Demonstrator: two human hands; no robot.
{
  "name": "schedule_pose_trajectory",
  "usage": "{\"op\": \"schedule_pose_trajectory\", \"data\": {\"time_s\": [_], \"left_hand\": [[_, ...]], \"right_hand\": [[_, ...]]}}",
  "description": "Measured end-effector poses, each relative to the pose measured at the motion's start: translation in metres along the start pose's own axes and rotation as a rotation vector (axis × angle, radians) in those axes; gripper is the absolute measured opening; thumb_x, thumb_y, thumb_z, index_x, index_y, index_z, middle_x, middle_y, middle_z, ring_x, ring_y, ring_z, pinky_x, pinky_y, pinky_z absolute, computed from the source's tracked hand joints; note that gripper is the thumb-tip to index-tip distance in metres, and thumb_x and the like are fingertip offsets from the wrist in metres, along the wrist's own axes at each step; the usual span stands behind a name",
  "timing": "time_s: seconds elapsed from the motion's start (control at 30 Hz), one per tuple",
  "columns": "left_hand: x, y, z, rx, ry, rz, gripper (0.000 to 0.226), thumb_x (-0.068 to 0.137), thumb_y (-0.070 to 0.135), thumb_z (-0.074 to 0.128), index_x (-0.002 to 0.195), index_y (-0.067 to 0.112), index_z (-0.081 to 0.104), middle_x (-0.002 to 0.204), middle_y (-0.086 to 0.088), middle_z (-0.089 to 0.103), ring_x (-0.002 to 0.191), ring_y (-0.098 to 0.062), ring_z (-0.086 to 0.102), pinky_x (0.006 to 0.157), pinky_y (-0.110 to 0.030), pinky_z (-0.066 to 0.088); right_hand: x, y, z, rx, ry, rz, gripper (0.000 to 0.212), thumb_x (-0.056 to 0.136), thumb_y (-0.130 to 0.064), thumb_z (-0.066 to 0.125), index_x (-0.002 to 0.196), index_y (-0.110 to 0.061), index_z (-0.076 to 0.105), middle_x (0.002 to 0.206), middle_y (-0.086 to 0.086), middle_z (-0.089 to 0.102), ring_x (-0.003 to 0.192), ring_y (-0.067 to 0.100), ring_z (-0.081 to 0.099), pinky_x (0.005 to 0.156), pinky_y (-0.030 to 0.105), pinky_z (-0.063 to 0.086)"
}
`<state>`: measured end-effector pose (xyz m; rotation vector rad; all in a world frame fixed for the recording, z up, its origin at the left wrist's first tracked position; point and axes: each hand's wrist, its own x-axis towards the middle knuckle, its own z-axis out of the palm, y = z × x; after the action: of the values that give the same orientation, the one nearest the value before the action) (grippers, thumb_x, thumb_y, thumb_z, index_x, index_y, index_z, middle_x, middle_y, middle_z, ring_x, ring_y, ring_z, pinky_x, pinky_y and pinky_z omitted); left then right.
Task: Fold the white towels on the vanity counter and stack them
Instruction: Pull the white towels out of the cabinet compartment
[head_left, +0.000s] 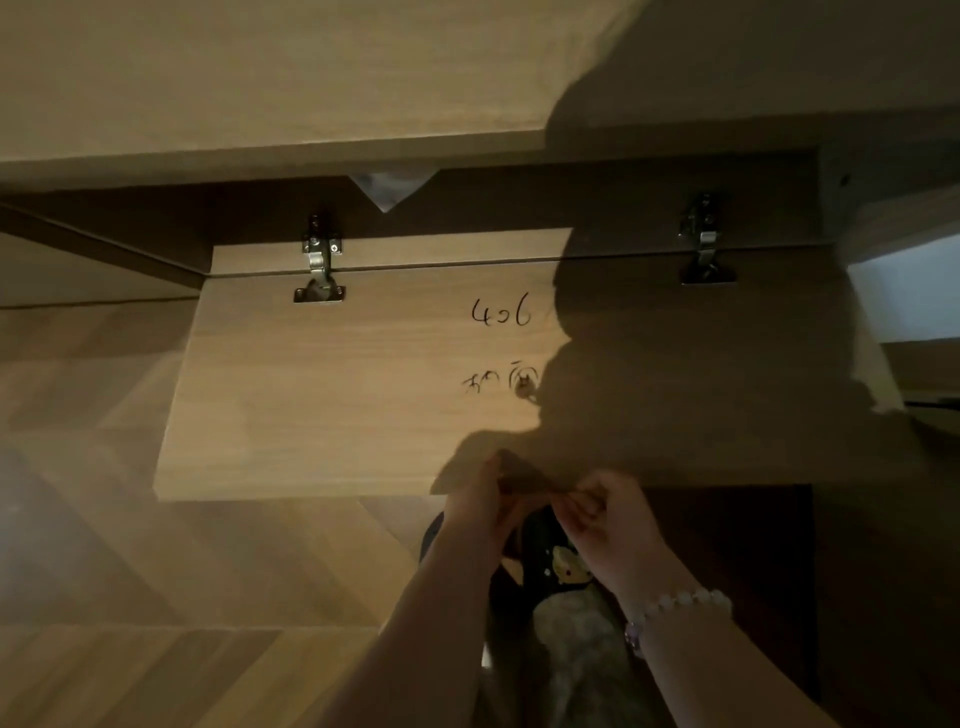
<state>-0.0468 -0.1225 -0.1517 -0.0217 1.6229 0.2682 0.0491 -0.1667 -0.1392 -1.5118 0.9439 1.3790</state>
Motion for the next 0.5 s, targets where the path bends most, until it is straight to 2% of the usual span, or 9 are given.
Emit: {"op": "schedule_pose_trajectory", "data": {"time_s": [0.03,0.1,0.17,0.23,0.3,0.33,0.4,0.43,0.5], "left_hand": [[0.01,-0.003,0.0,-0.013,-0.001,-0.015,0.02,0.093,0.013,0.051,0.076,0.007,0.059,0.073,-0.01,0.062,0.056,-0.017,0.063,0.038,-0.016,0.045],[0.032,-0.007,0.0,-0.054,0.003,-0.057,0.022,0.094,0.012,0.05,0.075,0.003,0.058,0.063,-0.011,0.064,0.048,-0.019,0.064,0.037,-0.018,0.045],[0.055,-0.008,0.0,-0.039,0.006,-0.088,0.018,0.094,0.013,0.05,0.083,0.0,0.058,0.069,-0.013,0.063,0.059,-0.024,0.063,0.039,-0.022,0.048],[0.076,-0.008,0.001,-0.004,-0.031,-0.085,0.013,0.093,0.012,0.05,0.096,0.002,0.057,0.082,-0.012,0.06,0.073,-0.023,0.059,0.057,-0.029,0.054],[0.095,-0.008,0.002,0.021,-0.042,-0.058,0.015,0.093,0.008,0.046,0.096,0.0,0.058,0.084,-0.013,0.058,0.078,-0.025,0.057,0.069,-0.032,0.05],[0.103,-0.007,0.003,0.015,-0.04,-0.049,0.018,0.093,0.008,0.043,0.089,0.0,0.059,0.084,-0.015,0.057,0.079,-0.027,0.056,0.07,-0.034,0.048],[0.116,-0.006,0.005,-0.017,-0.026,-0.045,0.024,0.092,0.012,0.039,0.078,0.004,0.056,0.086,-0.016,0.056,0.08,-0.03,0.054,0.068,-0.035,0.046],[0.122,-0.005,0.006,-0.026,-0.005,-0.046,0.023,0.091,0.013,0.038,0.076,0.006,0.054,0.087,-0.016,0.055,0.08,-0.031,0.053,0.067,-0.034,0.046],[0.134,-0.002,0.009,0.0,0.023,-0.09,0.02,0.09,0.012,0.038,0.076,0.007,0.052,0.085,-0.015,0.053,0.078,-0.03,0.051,0.061,-0.03,0.046]], "right_hand": [[0.009,0.002,-0.001,-0.005,0.001,0.005,0.045,0.082,0.01,0.032,0.048,-0.019,0.027,0.041,0.003,0.021,0.05,0.016,0.023,0.069,0.03,0.04],[0.031,0.008,-0.003,-0.016,0.017,0.01,0.045,0.078,0.011,0.028,0.046,-0.02,0.022,0.044,0.002,0.017,0.051,0.016,0.019,0.064,0.029,0.037],[0.054,0.012,-0.003,-0.021,0.036,0.015,0.047,0.077,0.011,0.026,0.04,-0.018,0.022,0.041,0.002,0.017,0.052,0.016,0.019,0.064,0.028,0.037],[0.075,0.014,0.001,-0.012,0.031,0.018,0.042,0.064,0.011,0.032,0.032,-0.015,0.022,0.042,0.002,0.02,0.054,0.016,0.022,0.064,0.026,0.035],[0.092,0.013,0.006,0.01,0.011,0.016,0.032,0.046,0.007,0.039,0.028,-0.015,0.025,0.053,0.005,0.024,0.06,0.019,0.031,0.074,0.025,0.04],[0.101,0.013,0.006,0.021,0.012,0.026,0.029,0.048,0.006,0.039,0.031,-0.013,0.025,0.06,0.005,0.025,0.066,0.021,0.036,0.084,0.027,0.042],[0.124,0.01,0.003,0.048,0.015,0.054,0.033,0.07,0.009,0.031,0.047,-0.014,0.027,0.069,0.009,0.03,0.087,0.028,0.041,0.099,0.032,0.039],[0.135,0.009,0.001,0.037,0.006,0.045,0.036,0.081,0.009,0.029,0.054,-0.013,0.026,0.071,0.01,0.032,0.095,0.025,0.04,0.099,0.032,0.041],[0.148,0.006,0.004,-0.056,-0.014,0.04,0.035,0.091,0.009,0.029,0.061,-0.01,0.029,0.071,0.009,0.034,0.093,0.024,0.041,0.094,0.029,0.047]]}}
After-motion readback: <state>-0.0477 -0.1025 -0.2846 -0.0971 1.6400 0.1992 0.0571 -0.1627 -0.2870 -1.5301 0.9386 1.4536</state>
